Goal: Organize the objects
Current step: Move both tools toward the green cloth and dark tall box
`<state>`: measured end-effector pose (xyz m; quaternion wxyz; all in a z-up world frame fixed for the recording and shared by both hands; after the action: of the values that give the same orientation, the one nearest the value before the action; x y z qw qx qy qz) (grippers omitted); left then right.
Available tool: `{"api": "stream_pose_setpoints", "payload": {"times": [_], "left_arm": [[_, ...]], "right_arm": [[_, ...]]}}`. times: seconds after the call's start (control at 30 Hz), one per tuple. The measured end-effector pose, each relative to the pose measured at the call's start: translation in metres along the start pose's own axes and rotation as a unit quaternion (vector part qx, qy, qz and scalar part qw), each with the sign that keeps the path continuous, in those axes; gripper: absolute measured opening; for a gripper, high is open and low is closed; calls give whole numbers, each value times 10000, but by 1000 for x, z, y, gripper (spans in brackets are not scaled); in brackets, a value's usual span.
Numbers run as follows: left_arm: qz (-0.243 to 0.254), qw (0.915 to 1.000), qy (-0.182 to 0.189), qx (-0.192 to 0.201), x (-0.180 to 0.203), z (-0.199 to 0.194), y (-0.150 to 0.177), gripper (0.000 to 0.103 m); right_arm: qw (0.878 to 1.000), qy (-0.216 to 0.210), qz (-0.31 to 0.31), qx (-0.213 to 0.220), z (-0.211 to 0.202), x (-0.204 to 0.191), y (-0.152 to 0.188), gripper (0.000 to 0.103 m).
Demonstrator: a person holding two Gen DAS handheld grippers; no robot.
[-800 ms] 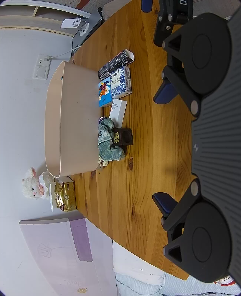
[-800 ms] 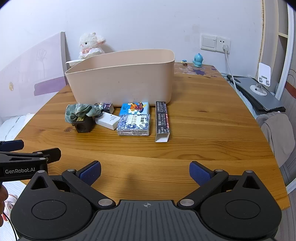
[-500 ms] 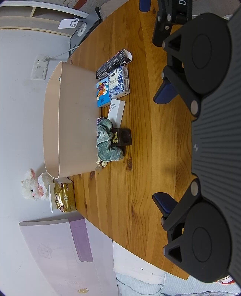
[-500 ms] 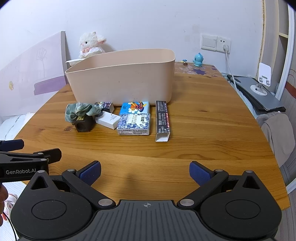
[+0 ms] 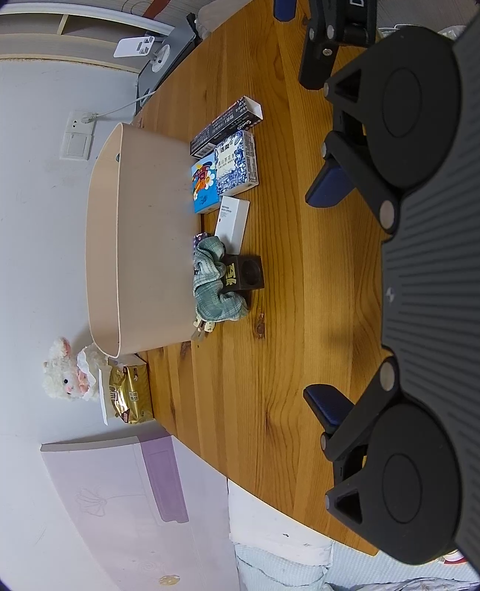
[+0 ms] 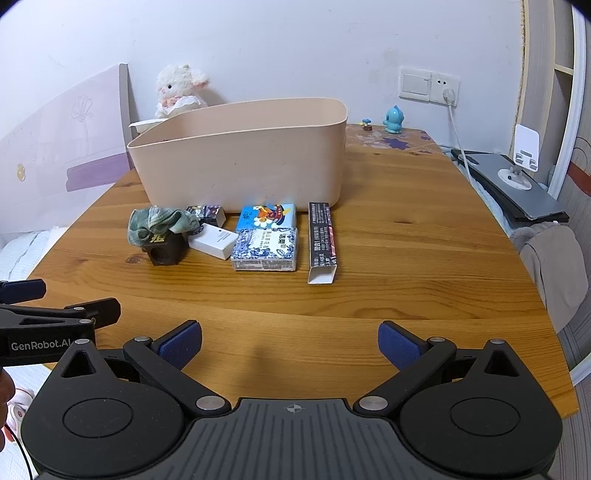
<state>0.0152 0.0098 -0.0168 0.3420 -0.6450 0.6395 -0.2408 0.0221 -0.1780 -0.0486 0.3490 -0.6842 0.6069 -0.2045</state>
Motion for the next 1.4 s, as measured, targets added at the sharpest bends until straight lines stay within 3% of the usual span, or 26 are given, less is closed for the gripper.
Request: {"api": "stream_pose_setpoints", "payload": {"times": [1.23, 1.4], "left_arm": [[51, 10000, 32, 48, -6, 35, -40, 102], [111, 9999, 46, 34, -5, 49, -49, 102]], "right_arm": [[9998, 210, 27, -32, 35, 13, -36, 103], [9994, 149, 261, -191, 50, 24, -41, 97]]}}
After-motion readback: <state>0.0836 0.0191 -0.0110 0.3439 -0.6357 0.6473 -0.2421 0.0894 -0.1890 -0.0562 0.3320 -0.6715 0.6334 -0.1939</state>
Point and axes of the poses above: each gripper's, at about its wrist camera, not at the fingertips, and z roughly the way its jaws point, x to its right, y to its underside, the point moved 2 cm from there along z, roughly the way its jaws point, and after that the axes turned 5 degrees about -y, right-handed, at the moved point
